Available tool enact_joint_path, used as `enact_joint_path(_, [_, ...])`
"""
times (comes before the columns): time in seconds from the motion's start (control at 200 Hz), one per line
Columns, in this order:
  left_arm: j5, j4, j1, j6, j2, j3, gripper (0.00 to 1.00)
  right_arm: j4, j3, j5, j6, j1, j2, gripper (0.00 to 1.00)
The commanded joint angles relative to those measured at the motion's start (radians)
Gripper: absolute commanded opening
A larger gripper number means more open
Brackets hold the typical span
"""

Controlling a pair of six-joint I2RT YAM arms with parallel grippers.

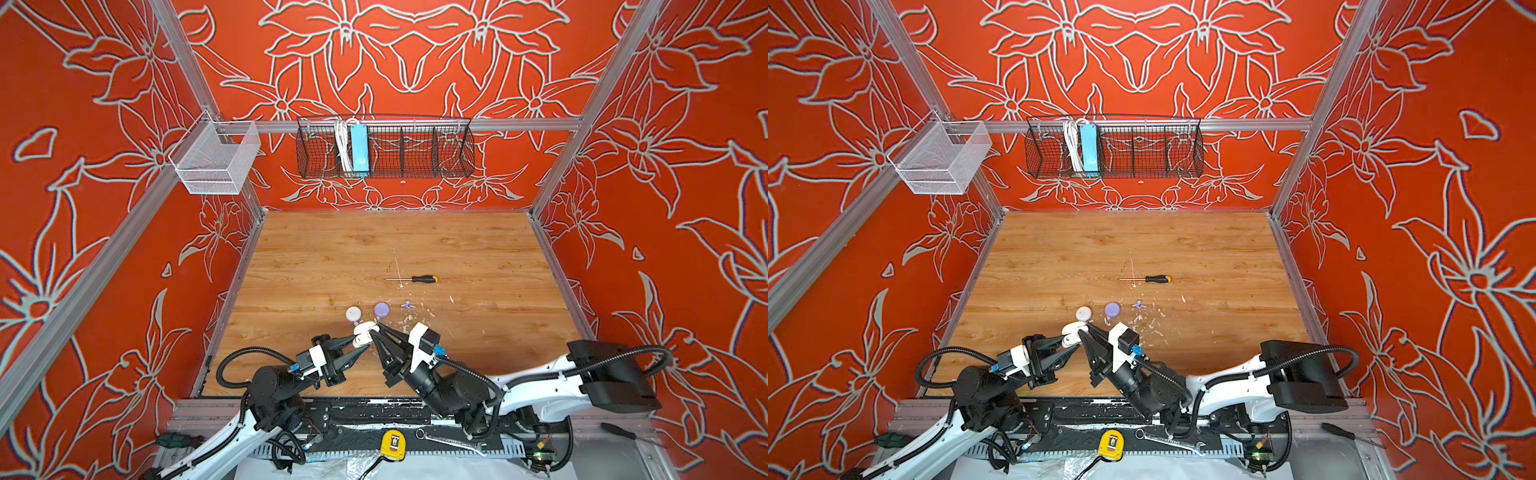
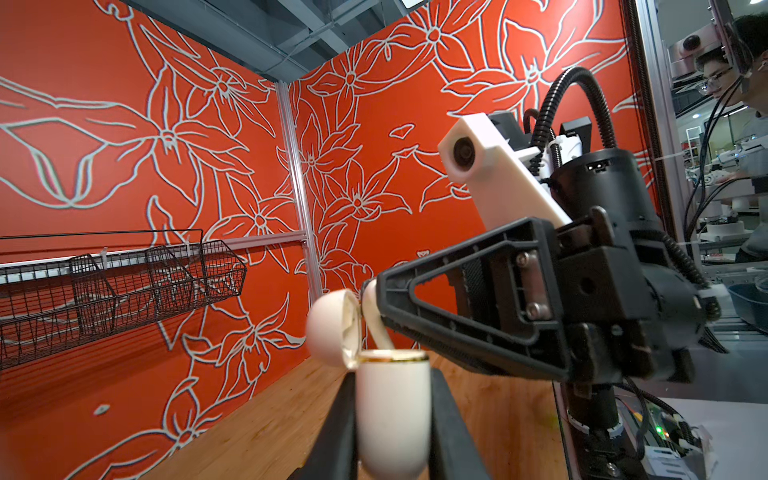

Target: Insert the wireless bluetooth earbuds into the charging case

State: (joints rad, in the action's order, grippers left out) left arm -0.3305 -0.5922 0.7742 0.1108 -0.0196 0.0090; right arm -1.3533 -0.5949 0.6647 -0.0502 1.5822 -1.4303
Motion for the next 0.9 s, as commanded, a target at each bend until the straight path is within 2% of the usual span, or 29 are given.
enact_joint_path(0.0, [0.032, -0.13, 0.004, -0.005, 0.02, -0.06, 0.0, 0.019, 0.037, 0.009, -0.02, 0.025, -0.041, 0.13])
enact_joint_path(0.18, [0.042, -0.132, 0.004, -0.011, 0.02, -0.06, 0.0, -0.055, 0.039, 0.003, 0.035, 0.049, -0.075, 0.13])
enact_joint_path(0.49, [0.065, -0.126, 0.004, -0.017, 0.02, -0.06, 0.0, -0.056, 0.014, 0.013, 0.069, 0.07, -0.099, 0.15])
enact_joint_path(0.616, [0.06, -0.126, 0.004, -0.016, 0.02, -0.058, 0.0, -0.056, 0.008, 0.015, 0.08, 0.074, -0.106, 0.28])
enact_joint_path(0.896, [0.055, -0.126, 0.004, -0.014, 0.02, -0.058, 0.0, -0.05, 0.002, 0.013, 0.1, 0.074, -0.091, 0.46])
